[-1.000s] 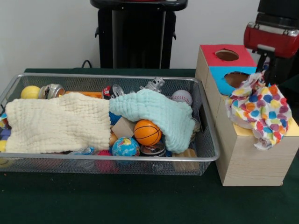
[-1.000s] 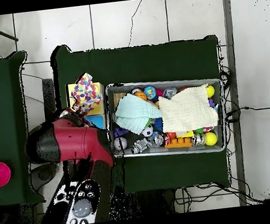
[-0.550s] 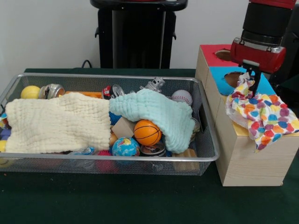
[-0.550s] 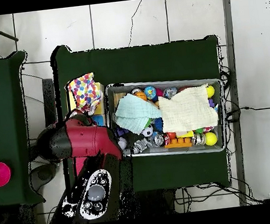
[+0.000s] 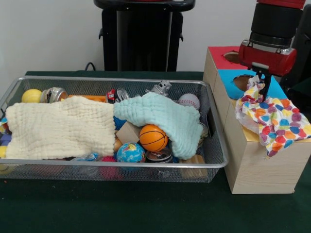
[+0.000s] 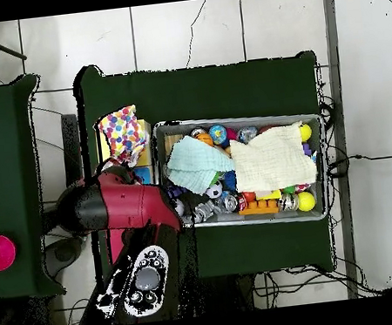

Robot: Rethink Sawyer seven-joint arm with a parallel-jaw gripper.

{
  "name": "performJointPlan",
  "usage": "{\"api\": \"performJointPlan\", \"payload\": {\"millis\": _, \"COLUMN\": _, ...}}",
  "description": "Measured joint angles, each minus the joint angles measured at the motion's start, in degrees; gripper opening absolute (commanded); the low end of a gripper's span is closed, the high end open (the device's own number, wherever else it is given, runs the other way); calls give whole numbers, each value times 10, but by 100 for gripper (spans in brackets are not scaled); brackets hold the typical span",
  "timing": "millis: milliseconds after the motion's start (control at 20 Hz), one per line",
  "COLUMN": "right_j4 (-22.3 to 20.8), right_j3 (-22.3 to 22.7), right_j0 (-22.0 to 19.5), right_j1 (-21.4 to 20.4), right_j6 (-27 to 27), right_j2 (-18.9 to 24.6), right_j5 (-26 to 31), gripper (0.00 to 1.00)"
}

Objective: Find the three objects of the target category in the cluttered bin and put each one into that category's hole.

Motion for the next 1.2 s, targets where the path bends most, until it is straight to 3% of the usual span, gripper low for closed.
{"api": "performJointPlan", "payload": {"millis": 250, "right_j4": 8, "right_j3": 0, "right_j0": 4, "right_j1": 2, "right_j6": 0, "right_j2": -3, "right_j5": -1, "gripper": 0}}
{"api": "performJointPlan", "payload": {"millis": 650, "right_j4": 31, "right_j3": -3, "right_j0": 59, "right_j1": 10, "right_j6": 0, "right_j2": -26, "right_j5": 6, "gripper": 0}}
{"api": "performJointPlan", "payload": {"millis": 900, "right_j4": 34, "right_j3": -4, "right_j0": 89, "right_j1": 9, "right_j6": 0, "right_j2": -33, "right_j5": 41, "gripper": 0}}
{"api": "performJointPlan", "payload": {"millis": 950, "right_j4": 34, "right_j3": -3, "right_j0": 92, "right_j1": 9, "right_j6": 0, "right_j2": -33, "right_j5": 44, "gripper": 100}}
{"api": "performJointPlan", "payload": {"millis": 1200, "right_j4": 35, "right_j3": -4, "right_j0": 92, "right_j1": 8, "right_j6": 0, "right_j2": -33, "right_j5": 44, "gripper": 100}}
